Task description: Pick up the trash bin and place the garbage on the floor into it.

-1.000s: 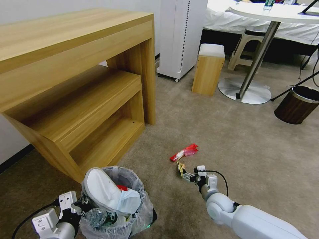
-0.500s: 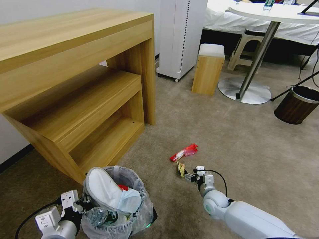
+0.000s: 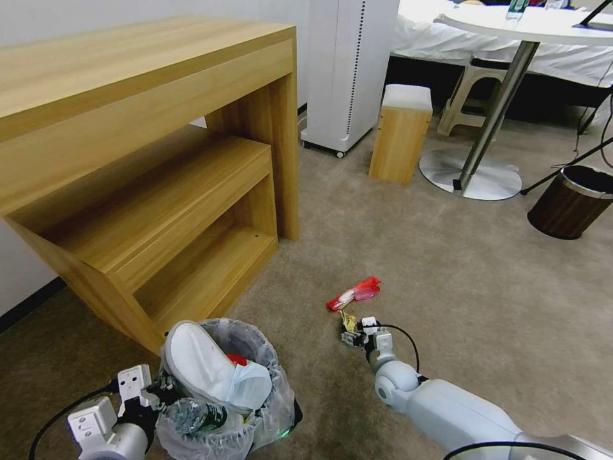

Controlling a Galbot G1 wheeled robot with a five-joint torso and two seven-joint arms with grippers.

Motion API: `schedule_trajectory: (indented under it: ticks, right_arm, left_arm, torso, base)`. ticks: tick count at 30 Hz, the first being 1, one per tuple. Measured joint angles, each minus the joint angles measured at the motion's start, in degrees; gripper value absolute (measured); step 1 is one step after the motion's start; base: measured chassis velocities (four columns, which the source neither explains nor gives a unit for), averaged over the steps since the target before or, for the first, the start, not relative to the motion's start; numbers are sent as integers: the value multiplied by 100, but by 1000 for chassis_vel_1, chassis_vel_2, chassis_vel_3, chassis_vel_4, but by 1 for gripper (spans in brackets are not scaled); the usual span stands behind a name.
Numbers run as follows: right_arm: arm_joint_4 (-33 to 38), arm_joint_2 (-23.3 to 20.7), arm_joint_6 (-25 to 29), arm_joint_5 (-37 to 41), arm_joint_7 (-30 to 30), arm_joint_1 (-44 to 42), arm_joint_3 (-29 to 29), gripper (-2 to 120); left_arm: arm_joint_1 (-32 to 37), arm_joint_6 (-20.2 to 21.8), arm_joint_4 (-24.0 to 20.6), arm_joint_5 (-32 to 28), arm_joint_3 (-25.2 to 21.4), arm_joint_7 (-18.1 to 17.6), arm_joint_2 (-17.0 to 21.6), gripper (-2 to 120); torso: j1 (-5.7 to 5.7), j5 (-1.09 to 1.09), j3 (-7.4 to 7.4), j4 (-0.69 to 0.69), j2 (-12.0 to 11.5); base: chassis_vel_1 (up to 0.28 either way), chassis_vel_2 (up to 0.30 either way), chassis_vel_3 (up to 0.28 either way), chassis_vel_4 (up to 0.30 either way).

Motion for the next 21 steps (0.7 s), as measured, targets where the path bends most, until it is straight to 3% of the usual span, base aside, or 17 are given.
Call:
schedule_trajectory:
  ticks: [9,11,14,18,21]
  right_arm:
    - [-744,432,102,-242,-297,179,-7,97]
    - [-824,523,103,-266,-358,211,-34,89]
    - [-905,624,125,-321,-361,220,-63,92]
    - [-913,656,183,-412,-355,181,-61,81]
    - [-899,597,233,-474,-375,100,-45,66]
  left_arm:
    - [12,-11,4,-27,47,16,51,1]
    - [15,-14,0,-27,47,17,50,1]
    - [18,-18,-21,-31,40,19,51,1]
    - [18,-38,-49,-34,12,19,53,1]
    - [13,-55,-54,-37,11,19,44,1]
  torso:
    - [0,1,0,0,0]
    - [0,-2,0,0,0]
    - [0,1,0,0,0]
    - [0,-2,-1,0,0]
    - [0,0,-1,0,0]
  base:
    - [0,0,0,0]
    - [0,0,0,0]
    - [0,0,0,0]
    - [0,0,0,0]
    - [0,0,0,0]
